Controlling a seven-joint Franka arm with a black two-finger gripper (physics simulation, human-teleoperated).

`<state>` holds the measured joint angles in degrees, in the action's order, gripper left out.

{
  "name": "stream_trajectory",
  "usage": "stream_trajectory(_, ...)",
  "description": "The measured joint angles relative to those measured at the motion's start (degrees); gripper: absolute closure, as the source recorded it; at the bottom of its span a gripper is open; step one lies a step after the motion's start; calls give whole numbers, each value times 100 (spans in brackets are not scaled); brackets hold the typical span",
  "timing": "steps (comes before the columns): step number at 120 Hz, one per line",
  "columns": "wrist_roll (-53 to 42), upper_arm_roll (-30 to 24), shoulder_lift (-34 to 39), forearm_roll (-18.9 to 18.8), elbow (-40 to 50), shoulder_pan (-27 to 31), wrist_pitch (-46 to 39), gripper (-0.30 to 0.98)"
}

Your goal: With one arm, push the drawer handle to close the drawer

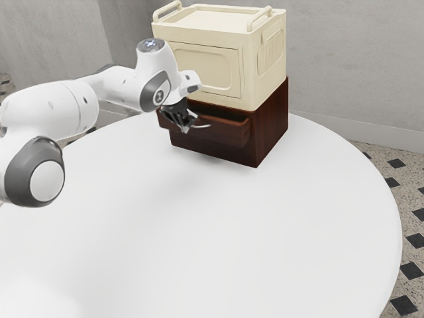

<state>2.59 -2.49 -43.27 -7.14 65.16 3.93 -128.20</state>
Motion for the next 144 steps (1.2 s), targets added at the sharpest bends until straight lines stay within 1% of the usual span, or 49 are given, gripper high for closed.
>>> stream_trajectory(23,-80,-10,-277,4,-455,8,142,79)
stream_trajectory(80,-185,-8,-637,174,-840,3,-166,79)
stream_trajectory(144,-220,10,-846,195,-1177,-8,-502,79)
